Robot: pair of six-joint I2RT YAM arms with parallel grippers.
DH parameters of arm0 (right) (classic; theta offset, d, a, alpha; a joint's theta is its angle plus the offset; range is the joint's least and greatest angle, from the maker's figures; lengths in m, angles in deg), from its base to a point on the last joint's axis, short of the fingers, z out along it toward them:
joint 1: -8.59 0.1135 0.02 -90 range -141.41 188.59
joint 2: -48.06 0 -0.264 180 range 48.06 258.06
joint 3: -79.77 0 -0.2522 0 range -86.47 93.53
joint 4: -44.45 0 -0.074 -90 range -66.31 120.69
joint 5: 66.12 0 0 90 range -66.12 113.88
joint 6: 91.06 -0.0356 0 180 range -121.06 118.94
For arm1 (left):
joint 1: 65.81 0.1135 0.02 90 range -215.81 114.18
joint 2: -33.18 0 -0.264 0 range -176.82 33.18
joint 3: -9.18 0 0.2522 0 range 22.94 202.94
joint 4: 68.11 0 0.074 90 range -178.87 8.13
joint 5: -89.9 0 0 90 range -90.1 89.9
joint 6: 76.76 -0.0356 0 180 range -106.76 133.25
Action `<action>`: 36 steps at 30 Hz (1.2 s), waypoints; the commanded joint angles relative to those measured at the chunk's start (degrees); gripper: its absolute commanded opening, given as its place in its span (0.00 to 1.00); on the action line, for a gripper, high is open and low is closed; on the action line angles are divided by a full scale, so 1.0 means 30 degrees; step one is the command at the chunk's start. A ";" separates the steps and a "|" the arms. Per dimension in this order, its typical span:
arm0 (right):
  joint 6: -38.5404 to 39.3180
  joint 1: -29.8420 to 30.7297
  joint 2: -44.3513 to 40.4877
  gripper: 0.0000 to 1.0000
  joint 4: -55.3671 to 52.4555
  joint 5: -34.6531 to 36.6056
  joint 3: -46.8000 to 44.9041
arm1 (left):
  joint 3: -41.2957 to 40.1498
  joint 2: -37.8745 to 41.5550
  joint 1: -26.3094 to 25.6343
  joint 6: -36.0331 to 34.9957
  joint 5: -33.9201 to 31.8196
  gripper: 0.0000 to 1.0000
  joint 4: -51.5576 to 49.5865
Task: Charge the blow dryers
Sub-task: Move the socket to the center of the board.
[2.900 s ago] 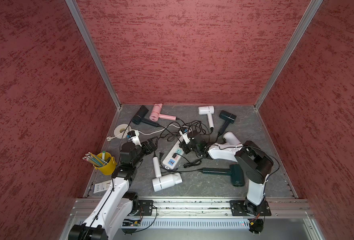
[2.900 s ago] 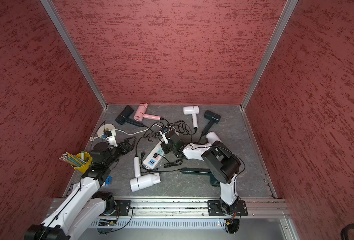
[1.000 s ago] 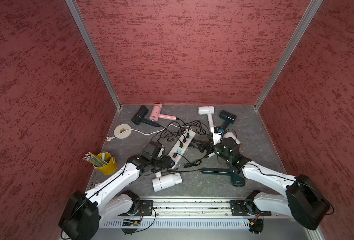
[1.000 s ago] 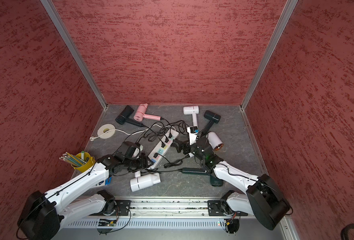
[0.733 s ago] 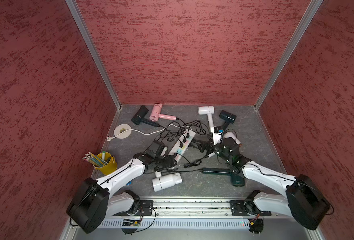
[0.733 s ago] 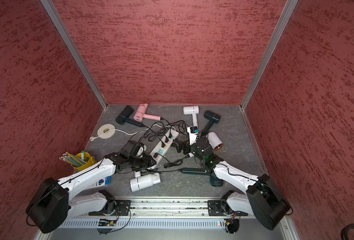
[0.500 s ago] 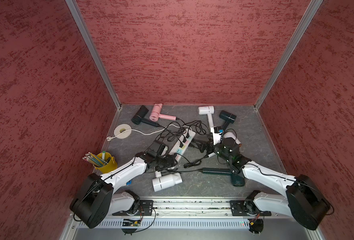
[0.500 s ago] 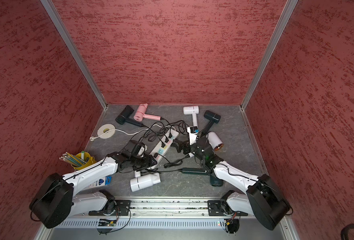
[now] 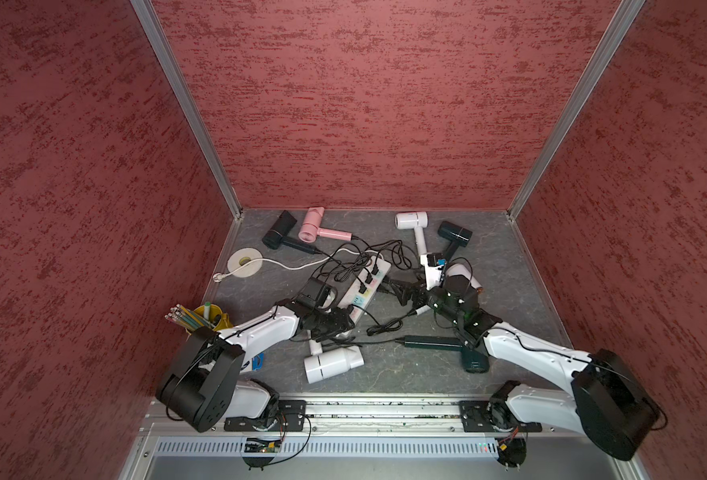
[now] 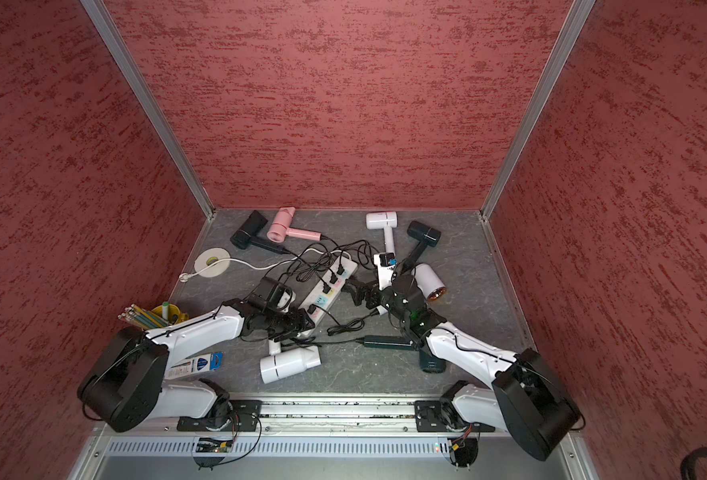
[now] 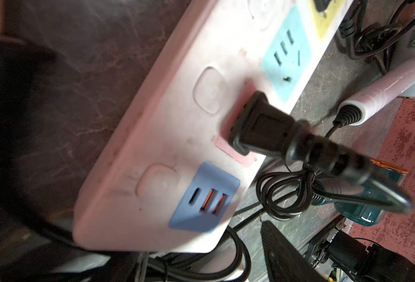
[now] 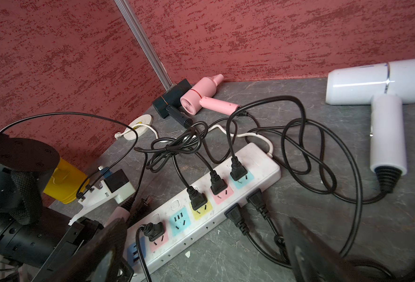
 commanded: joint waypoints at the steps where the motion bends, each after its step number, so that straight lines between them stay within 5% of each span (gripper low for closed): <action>1: 0.0195 -0.0061 -0.0286 1.00 -0.0123 0.0332 0.0479 | 0.0956 -0.1034 0.0056 -0.0613 0.0520 0.73 0.2106; 11: 0.0389 -0.0068 -0.0425 1.00 0.0016 0.1529 0.0126 | 0.2214 -0.2408 -0.0128 -0.0642 0.0846 0.71 0.3717; 17: -0.0185 -0.0061 -0.0826 1.00 0.0203 0.2192 -0.0018 | 0.1780 0.0795 -0.0332 -0.0900 -0.1614 0.75 0.1200; 25: -0.0390 -0.0060 -0.1838 1.00 0.0888 0.2437 -0.0851 | 0.2192 0.4439 -0.0160 -0.1740 -0.5790 0.92 -0.3977; 27: -0.0040 -0.0060 -0.1775 1.00 0.0338 0.2258 -0.0574 | 0.2422 0.4676 -0.0041 -0.1841 -0.6629 1.00 -0.4840; 36: 0.0759 -0.0062 -0.0782 0.99 -0.0191 0.0689 -0.0145 | 0.3845 0.2687 -0.0673 -0.2409 -1.0629 1.00 -0.7006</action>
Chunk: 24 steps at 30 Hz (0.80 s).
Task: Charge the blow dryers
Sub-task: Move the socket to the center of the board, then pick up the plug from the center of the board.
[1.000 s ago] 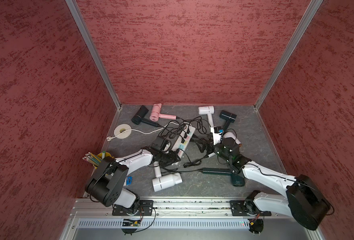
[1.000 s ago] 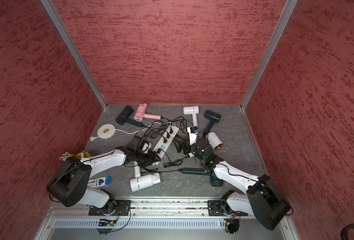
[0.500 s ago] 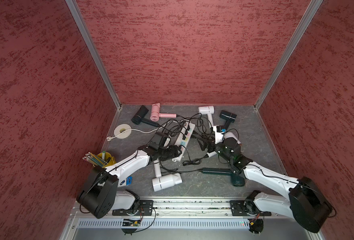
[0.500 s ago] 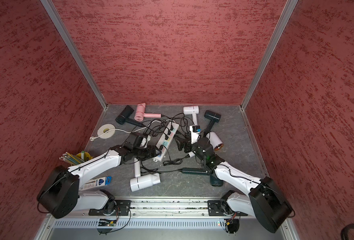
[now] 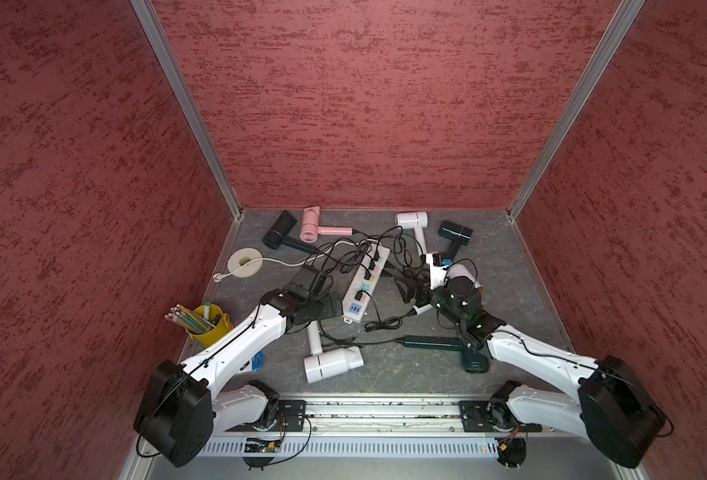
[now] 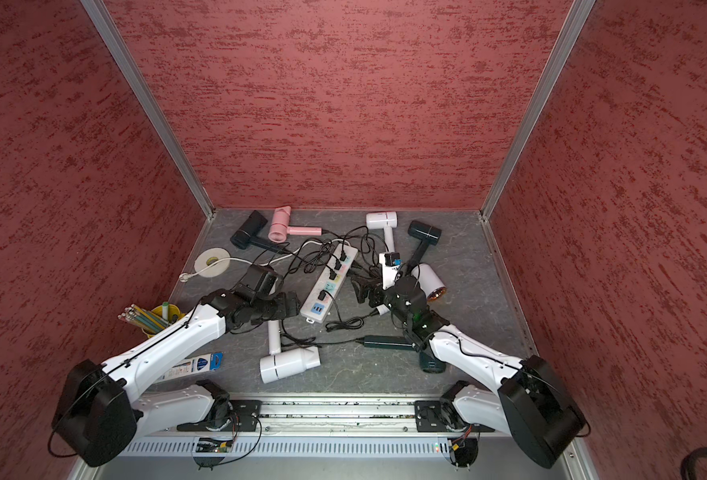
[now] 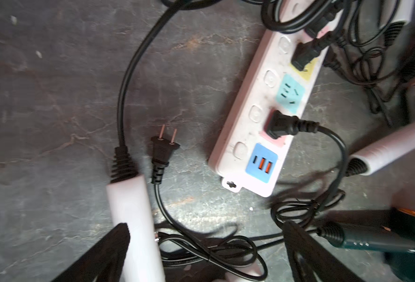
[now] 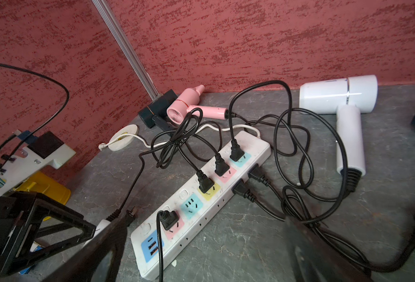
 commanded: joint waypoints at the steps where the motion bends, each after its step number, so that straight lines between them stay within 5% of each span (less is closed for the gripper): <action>1: 0.0460 -0.0060 -0.0171 0.97 0.0269 -0.0696 -0.0026 | 0.0732 -0.0965 -0.0411 -0.0592 -0.2616 1.00 -0.1370; 5: 0.0551 -0.0060 -0.0637 0.88 0.0949 -0.1030 -0.0550 | 0.1260 -0.2102 -0.1176 -0.0606 -0.3838 0.84 -0.1726; 14: 0.0477 -0.0060 -0.0598 0.89 0.1004 -0.1081 -0.0582 | 0.2210 -0.4584 -0.1305 -0.1066 -0.4317 0.51 -0.1111; 24: 0.0311 -0.0060 -0.0228 0.90 0.0766 -0.1135 -0.0308 | 0.2630 -0.7141 -0.0795 -0.1603 -0.3151 0.46 -0.0151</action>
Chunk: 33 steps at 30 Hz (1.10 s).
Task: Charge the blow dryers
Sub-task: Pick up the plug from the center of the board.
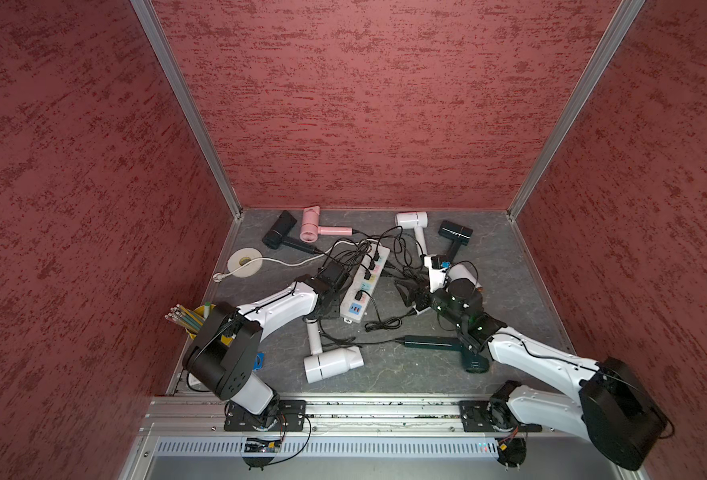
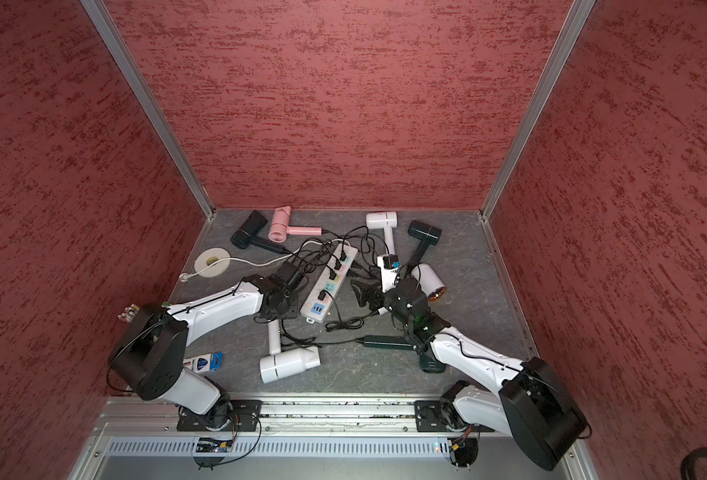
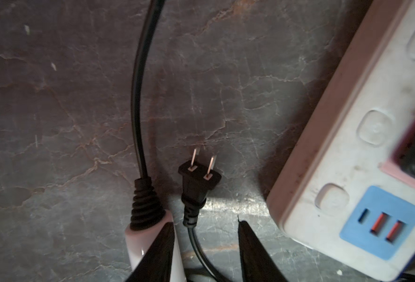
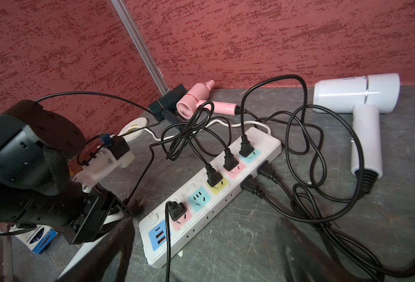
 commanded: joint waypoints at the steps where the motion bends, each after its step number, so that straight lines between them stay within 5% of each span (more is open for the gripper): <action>1: 0.0009 -0.0075 0.0120 0.90 0.0314 -0.0195 0.0157 | 0.0334 -0.0428 0.0192 -0.0300 0.0336 0.47 0.0637; 15: -0.0005 -0.0061 0.0444 0.90 0.0164 -0.0224 0.0317 | 0.0201 -0.1772 0.1134 -0.0739 0.0969 0.46 0.1847; 33: 0.0078 -0.0060 0.0415 0.90 0.0043 -0.0254 0.0383 | 0.0413 -0.0365 0.1570 -0.0371 0.1882 0.20 0.2136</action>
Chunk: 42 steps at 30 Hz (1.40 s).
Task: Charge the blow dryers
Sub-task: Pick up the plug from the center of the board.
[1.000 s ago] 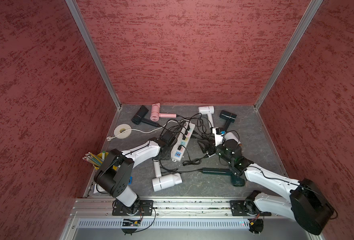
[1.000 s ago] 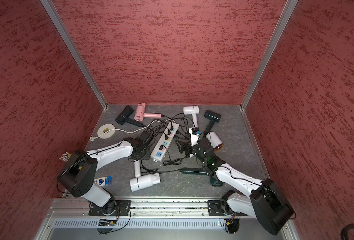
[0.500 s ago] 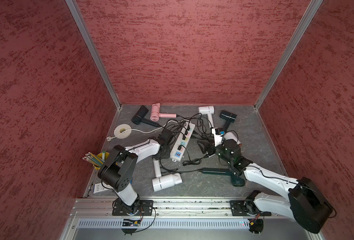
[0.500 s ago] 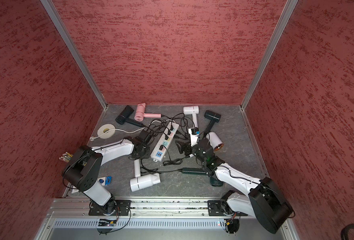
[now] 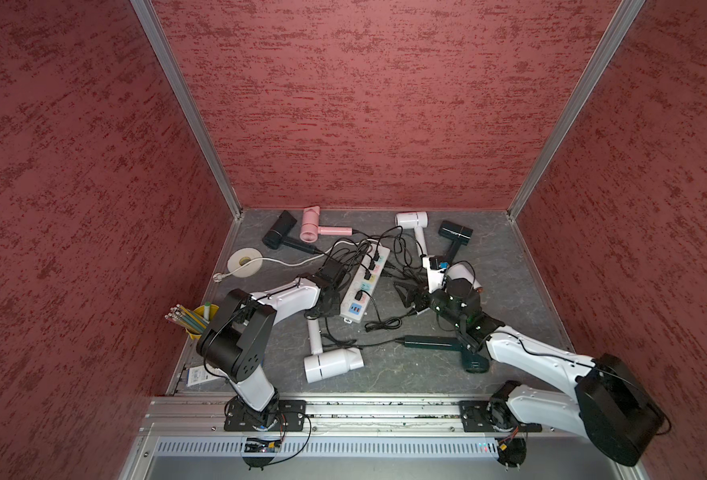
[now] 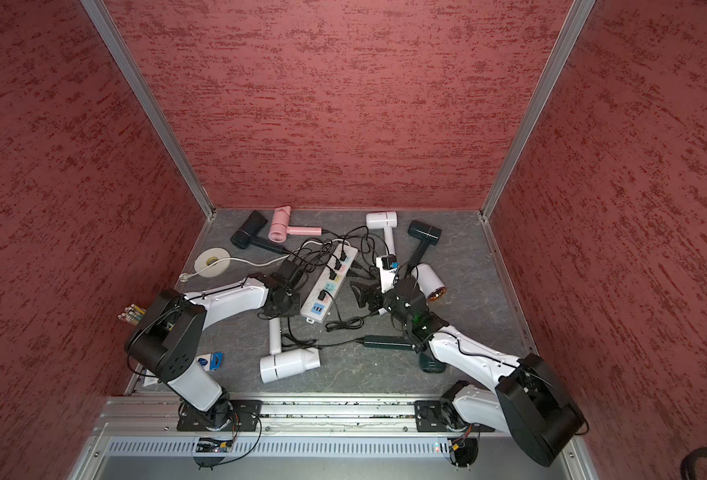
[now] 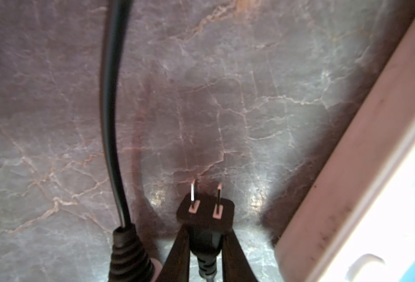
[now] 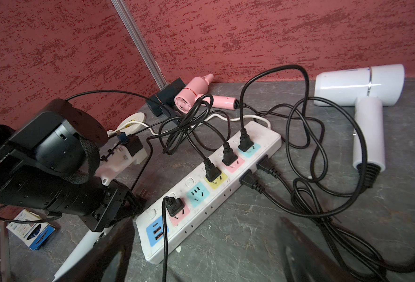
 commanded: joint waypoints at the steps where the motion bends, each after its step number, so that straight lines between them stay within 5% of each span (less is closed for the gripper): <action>1: 0.0068 -0.0060 -0.0015 0.90 0.0072 -0.0194 0.0370 | 0.0305 0.1464 0.0518 0.0320 0.0940 0.20 0.0452; 9: 0.0085 -0.0064 -0.0035 0.90 0.0072 -0.0261 0.0391 | -0.0591 0.4717 0.2223 0.1867 0.5679 0.20 0.2845; 20: 0.0086 -0.0075 -0.0152 0.90 0.0001 -0.0313 0.0358 | -0.0424 0.7421 0.1896 0.5546 0.9897 0.18 0.5417; 25: 0.0177 -0.0064 -0.0532 0.90 -0.0044 -0.0551 0.0314 | -0.0827 0.8446 0.0395 0.7515 0.9472 0.18 0.6601; 33: 0.0119 -0.0060 -0.1298 0.85 0.1838 -0.2795 -0.0586 | -0.5071 0.9811 -0.1274 1.4453 0.7998 0.18 1.4076; 42: -0.1551 0.0518 -0.0569 0.76 0.1925 -0.4619 0.0985 | -0.5557 0.9207 -0.2282 1.8282 0.6893 0.19 1.6308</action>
